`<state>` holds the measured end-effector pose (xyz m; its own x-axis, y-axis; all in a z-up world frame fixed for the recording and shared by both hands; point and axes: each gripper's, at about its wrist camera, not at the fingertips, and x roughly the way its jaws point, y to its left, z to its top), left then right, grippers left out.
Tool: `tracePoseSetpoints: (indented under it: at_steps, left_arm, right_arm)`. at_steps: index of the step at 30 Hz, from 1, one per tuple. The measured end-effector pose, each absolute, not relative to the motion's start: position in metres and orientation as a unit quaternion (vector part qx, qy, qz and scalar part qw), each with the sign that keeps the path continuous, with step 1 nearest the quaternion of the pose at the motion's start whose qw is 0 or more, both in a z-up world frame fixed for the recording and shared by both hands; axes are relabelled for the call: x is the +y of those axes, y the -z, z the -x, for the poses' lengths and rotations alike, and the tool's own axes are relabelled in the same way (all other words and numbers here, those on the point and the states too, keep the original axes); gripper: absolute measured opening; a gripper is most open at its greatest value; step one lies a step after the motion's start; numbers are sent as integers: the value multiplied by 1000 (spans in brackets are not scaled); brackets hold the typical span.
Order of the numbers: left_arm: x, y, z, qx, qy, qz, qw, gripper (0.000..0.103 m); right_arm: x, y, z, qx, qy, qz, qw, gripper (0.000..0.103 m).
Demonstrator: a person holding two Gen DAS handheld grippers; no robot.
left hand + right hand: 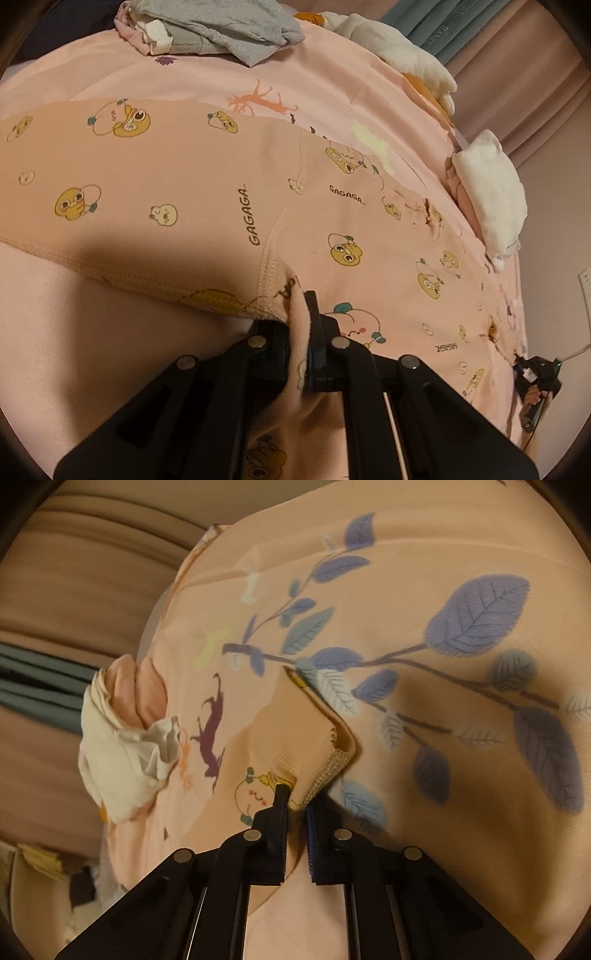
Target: Fold small clothes
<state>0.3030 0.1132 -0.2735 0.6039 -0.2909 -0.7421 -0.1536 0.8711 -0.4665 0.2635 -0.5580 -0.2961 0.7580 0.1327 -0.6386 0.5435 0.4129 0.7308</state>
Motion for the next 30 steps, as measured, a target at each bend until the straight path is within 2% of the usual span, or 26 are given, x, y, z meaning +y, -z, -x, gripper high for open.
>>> tracePoseSetpoints:
  at_steps: [9,16,21,30]
  left_arm:
    - [92,266,-309,457,7,147,877,9]
    - [94,267,-307,450,1,151,880,9]
    - [82,266,-306,441,-13,116,890,9]
    - [81,266,-306,435,-17,105,894,9]
  right_arm:
    - [-534,264,-272,370,134,-416,820,9]
    - [-499,227,-282,357,81,-389,845,9]
    - [-453,198,-303,353,31,-350,867,9]
    - [-338,178,-344,370,-92,-314,869,9]
